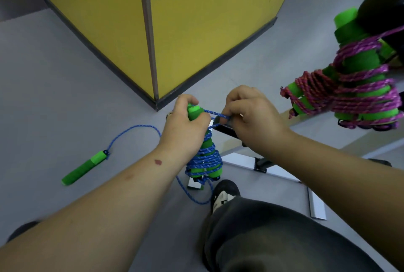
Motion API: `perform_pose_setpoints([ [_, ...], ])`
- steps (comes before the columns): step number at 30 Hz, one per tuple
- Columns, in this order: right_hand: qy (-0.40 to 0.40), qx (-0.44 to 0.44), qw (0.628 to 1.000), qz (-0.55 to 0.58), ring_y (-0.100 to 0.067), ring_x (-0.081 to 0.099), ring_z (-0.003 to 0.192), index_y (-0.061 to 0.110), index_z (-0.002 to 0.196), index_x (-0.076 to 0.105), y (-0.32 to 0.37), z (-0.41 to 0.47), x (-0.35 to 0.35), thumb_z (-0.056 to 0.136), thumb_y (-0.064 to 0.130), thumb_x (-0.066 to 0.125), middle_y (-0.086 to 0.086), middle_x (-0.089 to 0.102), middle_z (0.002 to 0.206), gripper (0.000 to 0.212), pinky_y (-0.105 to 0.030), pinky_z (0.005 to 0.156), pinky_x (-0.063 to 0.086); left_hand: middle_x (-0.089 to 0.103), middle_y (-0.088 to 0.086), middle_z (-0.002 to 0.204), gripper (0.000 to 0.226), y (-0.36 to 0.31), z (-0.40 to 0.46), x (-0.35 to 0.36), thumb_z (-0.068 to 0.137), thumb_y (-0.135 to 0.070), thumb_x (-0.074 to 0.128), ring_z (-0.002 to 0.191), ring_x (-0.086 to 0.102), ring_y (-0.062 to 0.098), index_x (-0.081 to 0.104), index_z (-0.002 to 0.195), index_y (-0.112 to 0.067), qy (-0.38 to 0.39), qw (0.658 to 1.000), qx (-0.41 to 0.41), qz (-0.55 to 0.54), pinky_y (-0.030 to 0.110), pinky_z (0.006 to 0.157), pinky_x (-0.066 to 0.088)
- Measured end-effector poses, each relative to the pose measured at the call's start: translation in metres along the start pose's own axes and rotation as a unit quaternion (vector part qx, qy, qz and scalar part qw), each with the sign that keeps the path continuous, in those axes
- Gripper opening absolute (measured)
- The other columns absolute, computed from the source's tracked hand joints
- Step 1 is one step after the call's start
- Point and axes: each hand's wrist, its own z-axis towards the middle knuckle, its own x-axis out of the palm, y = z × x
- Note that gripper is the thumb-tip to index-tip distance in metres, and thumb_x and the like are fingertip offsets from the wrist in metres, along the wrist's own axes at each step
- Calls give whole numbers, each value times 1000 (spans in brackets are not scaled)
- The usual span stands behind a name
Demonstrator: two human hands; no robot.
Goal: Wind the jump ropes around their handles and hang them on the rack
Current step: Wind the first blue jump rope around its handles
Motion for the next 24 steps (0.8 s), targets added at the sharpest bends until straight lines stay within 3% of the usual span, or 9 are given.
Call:
perform_pose_setpoints([
  [5, 66, 156, 978, 120, -17, 57, 81, 25, 72, 61, -1, 2, 11, 79, -13, 58, 5, 56, 86, 39, -17, 68, 44, 56, 1, 88, 18, 12, 11, 10, 101, -21, 55, 64, 53, 13, 54, 115, -33, 2, 1000, -9, -1, 16, 45, 43],
  [9, 181, 308, 908, 218, -8, 48, 59, 21, 82, 60, -12, 4, 21, 89, -3, 53, 4, 55, 74, 26, -9, 42, 36, 56, 2, 109, 26, 29, 23, 16, 102, -28, 60, 77, 59, 12, 49, 124, -35, 2, 999, -33, 38, 14, 46, 42],
  [11, 187, 356, 880, 252, -11, 46, 60, 22, 91, 60, -20, 5, 27, 88, -3, 52, 2, 55, 77, 27, -10, 36, 33, 55, 1, 111, 29, 36, 32, 21, 102, -28, 60, 79, 58, 11, 48, 128, -33, 5, 998, -43, 43, 17, 49, 42],
  [13, 169, 375, 869, 276, -13, 44, 60, 25, 102, 55, -29, 8, 31, 87, -4, 48, -1, 53, 78, 33, -14, 35, 34, 55, -1, 107, 28, 42, 42, 29, 102, -27, 60, 82, 59, 14, 48, 127, -31, 9, 998, -67, 20, 25, 59, 51],
  [16, 158, 361, 879, 267, -15, 40, 57, 26, 90, 61, -41, 13, 37, 84, -9, 41, 0, 47, 67, 40, -17, 41, 33, 56, 2, 105, 22, 50, 57, 43, 103, -27, 58, 80, 57, 15, 50, 124, -30, 8, 996, -82, 28, 31, 69, 52],
  [18, 154, 370, 885, 237, -14, 41, 55, 23, 83, 71, -47, 14, 41, 84, -9, 39, 3, 49, 61, 45, -14, 40, 32, 49, 4, 120, 23, 55, 67, 52, 103, -29, 57, 80, 55, 14, 54, 125, -31, 0, 995, -85, 50, 30, 70, 46],
  [20, 149, 387, 883, 220, -10, 44, 56, 19, 91, 76, -51, 14, 47, 86, -8, 38, 5, 52, 63, 46, -9, 38, 30, 38, 4, 130, 28, 58, 75, 59, 103, -29, 58, 81, 55, 14, 58, 130, -32, 7, 994, -94, 58, 30, 81, 46],
  [24, 136, 396, 885, 206, -10, 45, 56, 18, 106, 75, -61, 12, 60, 89, -5, 42, 4, 52, 67, 44, -7, 37, 30, 56, 12, 127, 39, 66, 85, 66, 101, -22, 60, 101, 66, 26, 54, 137, -34, 41, 991, -124, -4, 44, 94, 58],
])
